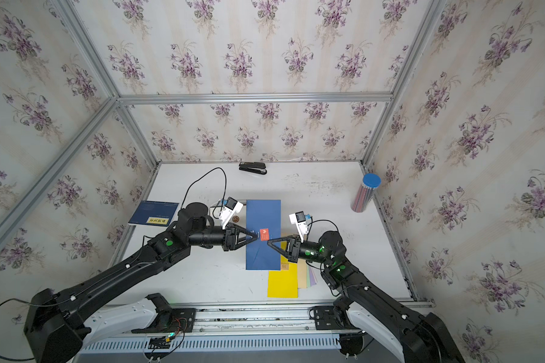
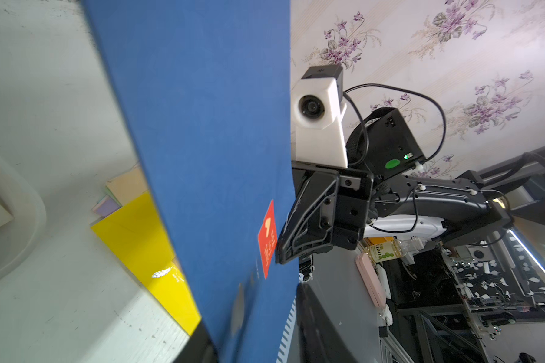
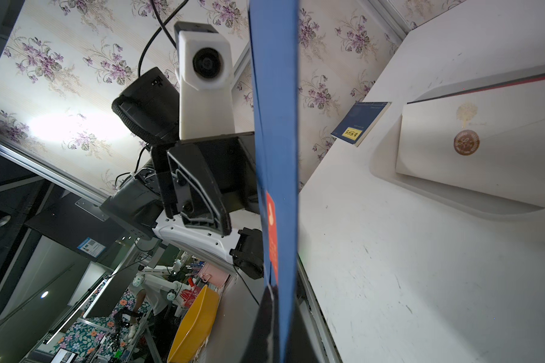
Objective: Put the sealed envelopes into the storage box
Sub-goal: Pick up the envelope from the center of the board, then place the envelope in the storage box.
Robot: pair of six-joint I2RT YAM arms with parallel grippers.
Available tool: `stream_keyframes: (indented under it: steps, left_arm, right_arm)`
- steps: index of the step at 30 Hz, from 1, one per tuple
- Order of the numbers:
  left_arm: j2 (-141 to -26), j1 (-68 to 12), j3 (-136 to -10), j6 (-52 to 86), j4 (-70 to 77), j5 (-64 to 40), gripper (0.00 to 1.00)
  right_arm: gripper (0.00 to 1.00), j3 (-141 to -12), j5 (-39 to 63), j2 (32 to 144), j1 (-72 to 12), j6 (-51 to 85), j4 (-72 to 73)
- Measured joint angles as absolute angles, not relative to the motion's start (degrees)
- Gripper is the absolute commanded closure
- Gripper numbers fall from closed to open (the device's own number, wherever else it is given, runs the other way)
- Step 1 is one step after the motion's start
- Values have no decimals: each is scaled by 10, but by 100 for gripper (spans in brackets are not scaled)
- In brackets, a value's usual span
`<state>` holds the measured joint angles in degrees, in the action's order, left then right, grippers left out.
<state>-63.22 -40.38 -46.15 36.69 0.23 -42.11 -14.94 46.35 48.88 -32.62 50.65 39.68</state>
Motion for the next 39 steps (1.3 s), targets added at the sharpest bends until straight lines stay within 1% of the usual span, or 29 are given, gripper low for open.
stream_keyframes:
  steps: [3,4,5,6,8,9,11,15,19,21,25,31,36,39]
  left_arm:
    - [-634,-404,-462,370,11,-424,100]
    - [-634,-404,-463,369,9,-424,100]
    - [-634,-404,-469,369,2,-423,100]
    - [-634,-404,-480,364,-15,-422,100]
    - [-634,-402,-510,342,-59,-420,100]
    - [-634,-396,-535,322,-95,-414,100]
    - [-634,-375,-587,277,-163,-394,100]
    - [-670,-334,-709,159,-337,-354,100]
    - [-738,-334,-843,18,-505,-286,100]
    - [-774,-334,-902,-53,-585,-230,100]
    - [-810,-337,-958,-207,-677,-151,100]
    - [-867,-347,-982,-387,-714,-71,100]
    - [-964,-343,-1034,-480,-724,-52,100]
    - [-1002,-340,-1047,-514,-726,-51,100]
  right_arm:
    - [100,-149,465,489,-326,510,405]
    - [95,-149,467,489,-326,510,406]
    - [84,-149,467,489,-326,510,406]
    - [68,-149,466,489,-326,510,406]
    - [49,-156,457,486,-327,499,387]
    - [43,-161,451,484,-325,490,371]
    - [37,-169,430,476,-316,462,338]
    - [38,-177,397,470,-264,407,263]
    - [39,-175,377,469,-236,362,206]
    - [39,-166,362,465,-229,348,193]
    - [40,-148,351,464,-228,340,186]
    - [40,-135,339,453,-228,329,180]
    - [41,-128,335,446,-228,328,177]
    - [41,-128,335,443,-228,326,177]
